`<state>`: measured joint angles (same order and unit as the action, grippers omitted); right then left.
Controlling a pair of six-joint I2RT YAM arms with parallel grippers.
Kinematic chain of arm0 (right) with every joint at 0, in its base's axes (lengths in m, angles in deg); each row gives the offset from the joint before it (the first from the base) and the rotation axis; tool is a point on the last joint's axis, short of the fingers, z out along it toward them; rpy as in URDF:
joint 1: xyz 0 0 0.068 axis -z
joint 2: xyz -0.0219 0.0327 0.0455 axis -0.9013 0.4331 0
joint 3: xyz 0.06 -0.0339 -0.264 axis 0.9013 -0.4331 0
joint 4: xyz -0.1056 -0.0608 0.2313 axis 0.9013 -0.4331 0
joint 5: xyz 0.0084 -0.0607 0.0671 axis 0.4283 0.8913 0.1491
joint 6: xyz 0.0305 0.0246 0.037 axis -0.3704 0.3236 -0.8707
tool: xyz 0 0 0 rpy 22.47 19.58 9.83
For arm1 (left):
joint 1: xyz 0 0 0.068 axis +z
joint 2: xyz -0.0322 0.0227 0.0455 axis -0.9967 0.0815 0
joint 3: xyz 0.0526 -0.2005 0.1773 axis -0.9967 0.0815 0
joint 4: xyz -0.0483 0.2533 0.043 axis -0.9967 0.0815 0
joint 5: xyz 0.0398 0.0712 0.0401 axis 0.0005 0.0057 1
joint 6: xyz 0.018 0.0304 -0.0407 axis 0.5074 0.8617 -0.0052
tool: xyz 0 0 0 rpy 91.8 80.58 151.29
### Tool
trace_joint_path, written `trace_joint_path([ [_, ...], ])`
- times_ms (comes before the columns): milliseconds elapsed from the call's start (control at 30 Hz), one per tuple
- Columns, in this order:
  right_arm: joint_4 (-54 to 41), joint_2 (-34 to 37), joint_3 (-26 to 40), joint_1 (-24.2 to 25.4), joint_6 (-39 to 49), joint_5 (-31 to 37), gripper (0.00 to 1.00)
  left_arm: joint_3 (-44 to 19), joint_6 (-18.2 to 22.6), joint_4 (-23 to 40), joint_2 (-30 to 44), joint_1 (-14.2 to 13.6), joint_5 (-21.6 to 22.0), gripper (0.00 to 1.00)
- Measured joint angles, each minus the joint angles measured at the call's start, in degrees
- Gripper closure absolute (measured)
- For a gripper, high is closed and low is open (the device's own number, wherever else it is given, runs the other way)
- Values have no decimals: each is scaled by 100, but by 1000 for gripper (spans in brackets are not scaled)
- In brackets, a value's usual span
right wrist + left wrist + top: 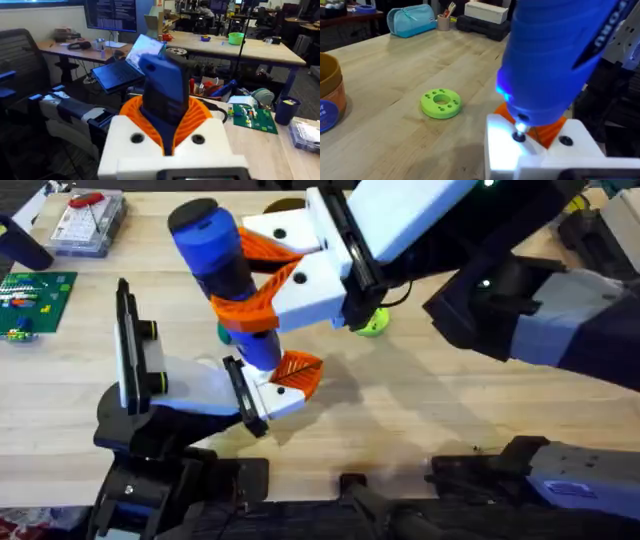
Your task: Pick up the gripper from the table and insert it into the empty holder that is missing its gripper. Then pick up a screw, insert it into the mounting hole, and use the screwdriver to tighten it. Finally, clean up the table by picking up the vegetable and placing it into the bucket.
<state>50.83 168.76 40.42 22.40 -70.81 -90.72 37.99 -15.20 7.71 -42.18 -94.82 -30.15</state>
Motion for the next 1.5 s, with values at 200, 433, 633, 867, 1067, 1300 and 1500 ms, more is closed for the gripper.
trace_joint_path([
  [200, 297, 12, -10, 5, -71, -35, 952, -1, 9, -89, 1, 0, 2, 987],
  [433, -644, 35, 1280, 437, -500, -770, 953, -2, -1, -23, -1, 0, 4, 987],
  [633, -1135, 35, 2019, 677, -520, -1015, 952, -2, -1, -24, -1, 0, 4, 987],
  [867, -1506, 60, 2039, 1012, -467, -1399, 953, -2, -1, -22, -1, 0, 4, 987],
  [1067, -2037, 346, 2046, 1878, -436, -1700, 954, -2, -1, -22, 0, 0, 4, 987],
  [1300, -2286, 1050, 2048, 2940, -344, -1402, 955, -2, -1, -22, -1, 0, 3, 987],
  [1500, -3564, 1341, 2078, 2923, 607, -103, 954, -2, -1, -24, -1, 0, 4, 987],
])
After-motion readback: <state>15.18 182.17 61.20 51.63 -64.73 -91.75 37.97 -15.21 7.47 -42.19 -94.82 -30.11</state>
